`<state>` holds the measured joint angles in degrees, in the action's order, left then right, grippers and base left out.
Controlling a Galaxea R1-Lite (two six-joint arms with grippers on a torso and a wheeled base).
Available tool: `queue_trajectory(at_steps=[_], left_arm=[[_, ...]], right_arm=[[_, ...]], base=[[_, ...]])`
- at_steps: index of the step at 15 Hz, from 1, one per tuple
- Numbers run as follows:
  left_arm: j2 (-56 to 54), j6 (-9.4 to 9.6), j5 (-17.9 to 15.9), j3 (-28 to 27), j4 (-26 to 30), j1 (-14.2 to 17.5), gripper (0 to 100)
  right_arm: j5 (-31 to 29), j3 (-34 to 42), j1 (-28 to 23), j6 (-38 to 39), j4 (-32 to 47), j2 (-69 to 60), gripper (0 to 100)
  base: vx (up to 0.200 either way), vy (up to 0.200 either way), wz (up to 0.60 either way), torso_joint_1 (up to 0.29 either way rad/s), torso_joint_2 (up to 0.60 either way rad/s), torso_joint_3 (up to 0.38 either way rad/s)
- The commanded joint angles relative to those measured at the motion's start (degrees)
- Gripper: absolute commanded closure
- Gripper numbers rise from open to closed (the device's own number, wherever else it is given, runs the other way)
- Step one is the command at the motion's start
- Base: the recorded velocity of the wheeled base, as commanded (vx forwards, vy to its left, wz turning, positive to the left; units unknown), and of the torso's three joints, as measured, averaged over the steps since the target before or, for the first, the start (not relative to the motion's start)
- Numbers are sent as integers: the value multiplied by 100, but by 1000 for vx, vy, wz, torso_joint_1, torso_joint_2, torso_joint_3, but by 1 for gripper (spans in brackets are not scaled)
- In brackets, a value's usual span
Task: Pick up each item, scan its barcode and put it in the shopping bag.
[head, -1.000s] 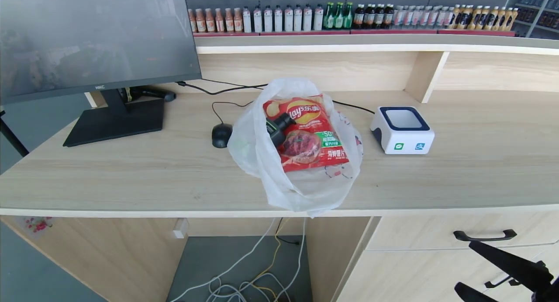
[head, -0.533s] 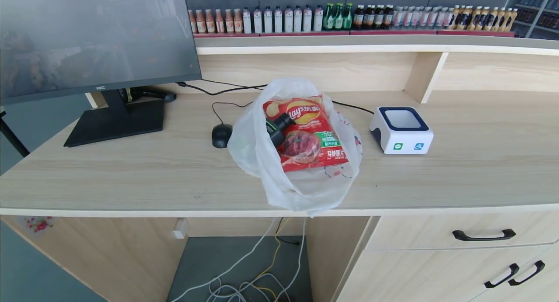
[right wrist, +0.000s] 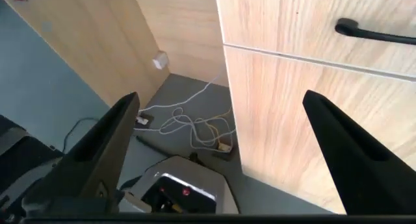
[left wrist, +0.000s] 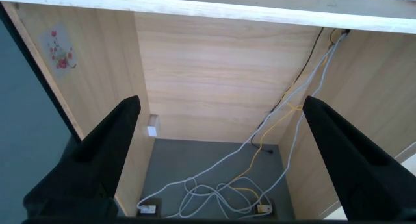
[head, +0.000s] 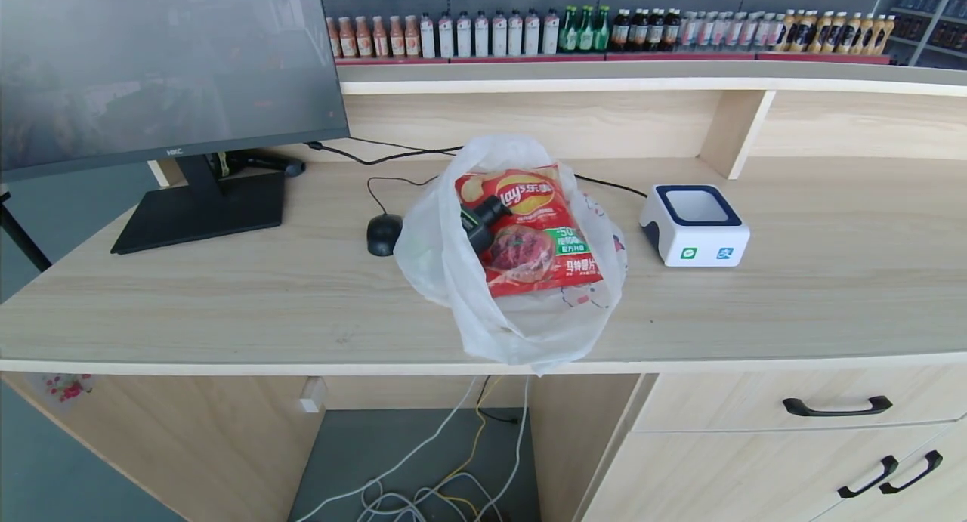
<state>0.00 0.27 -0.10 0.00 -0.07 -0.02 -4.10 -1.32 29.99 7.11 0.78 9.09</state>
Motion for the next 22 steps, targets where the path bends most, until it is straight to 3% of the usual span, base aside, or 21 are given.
queue_trajectory(at_steps=[1,3,10,13,18,22], left_arm=[[0,0,1,0,-1,2,0],[0,0,1,0,-1,-6,0],[0,26,1,0,-1,-6,0],[0,26,1,0,-1,-6,0],[0,-9,1,0,-1,-6,0],[0,8,1,0,-1,-6,0]], right_arm=[[-3,0,-1294,-16,1,286,0],[-3,0,-2182,-104,1,189,0],[-3,123,-2366,-720,-104,-373,0],[14,123,-3324,-799,-96,-426,0],[40,123,-2973,-816,-113,-909,0],[40,123,-2981,-799,-104,-909,0]], base=[[0,0,0,0,0,0],[0,0,0,0,0,0],[0,0,0,0,0,0],[0,0,0,0,0,0],[0,0,0,0,0,0],[0,0,0,0,0,0]])
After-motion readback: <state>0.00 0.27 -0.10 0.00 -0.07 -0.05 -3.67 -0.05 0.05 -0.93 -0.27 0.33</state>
